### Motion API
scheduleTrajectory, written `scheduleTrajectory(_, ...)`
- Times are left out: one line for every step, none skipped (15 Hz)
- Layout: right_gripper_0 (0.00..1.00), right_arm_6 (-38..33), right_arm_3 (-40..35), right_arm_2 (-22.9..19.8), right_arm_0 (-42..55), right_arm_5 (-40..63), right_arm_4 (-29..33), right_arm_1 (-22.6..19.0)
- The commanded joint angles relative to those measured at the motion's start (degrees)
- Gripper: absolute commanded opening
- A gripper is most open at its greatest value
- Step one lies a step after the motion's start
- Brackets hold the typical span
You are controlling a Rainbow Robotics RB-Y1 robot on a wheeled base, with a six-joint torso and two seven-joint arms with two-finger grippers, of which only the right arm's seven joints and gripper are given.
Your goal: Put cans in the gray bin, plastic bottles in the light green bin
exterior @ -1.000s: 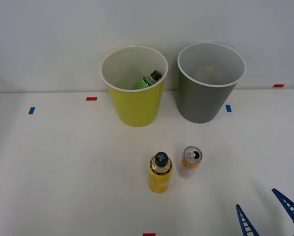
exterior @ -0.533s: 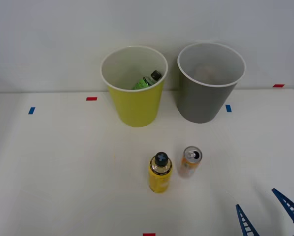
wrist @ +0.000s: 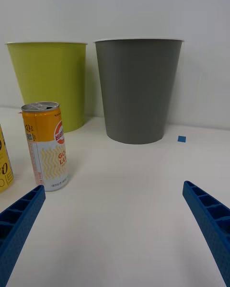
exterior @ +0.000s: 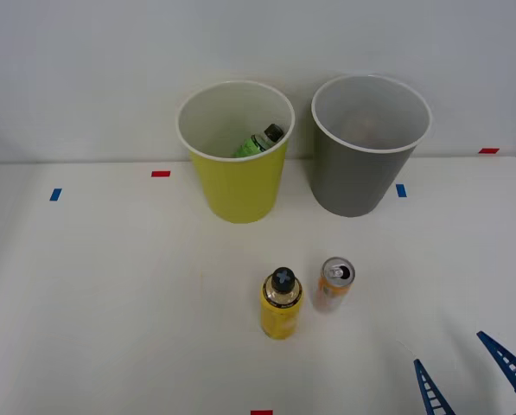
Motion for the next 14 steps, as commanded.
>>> scheduleTrajectory(1.0,0.0,0.0,0.0,0.0,0.0,0.0,0.0)
scheduleTrajectory(1.0,0.0,0.0,0.0,0.0,0.0,0.0,0.0)
scheduleTrajectory(1.0,0.0,0.0,0.0,0.0,0.0,0.0,0.0)
scheduleTrajectory(1.0,0.0,0.0,0.0,0.0,0.0,0.0,0.0)
scheduleTrajectory(1.0,0.0,0.0,0.0,0.0,0.0,0.0,0.0)
scheduleTrajectory(1.0,0.0,0.0,0.0,0.0,0.0,0.0,0.0)
scheduleTrajectory(1.0,0.0,0.0,0.0,0.0,0.0,0.0,0.0)
scheduleTrajectory(1.0,0.0,0.0,0.0,0.0,0.0,0.0,0.0)
scheduleTrajectory(1.0,0.0,0.0,0.0,0.0,0.0,0.0,0.0)
scheduleTrajectory(1.0,0.0,0.0,0.0,0.0,0.0,0.0,0.0)
scheduleTrajectory(1.0,0.0,0.0,0.0,0.0,0.0,0.0,0.0)
scheduleTrajectory(1.0,0.0,0.0,0.0,0.0,0.0,0.0,0.0)
scheduleTrajectory(1.0,0.0,0.0,0.0,0.0,0.0,0.0,0.0)
scheduleTrajectory(1.0,0.0,0.0,0.0,0.0,0.0,0.0,0.0)
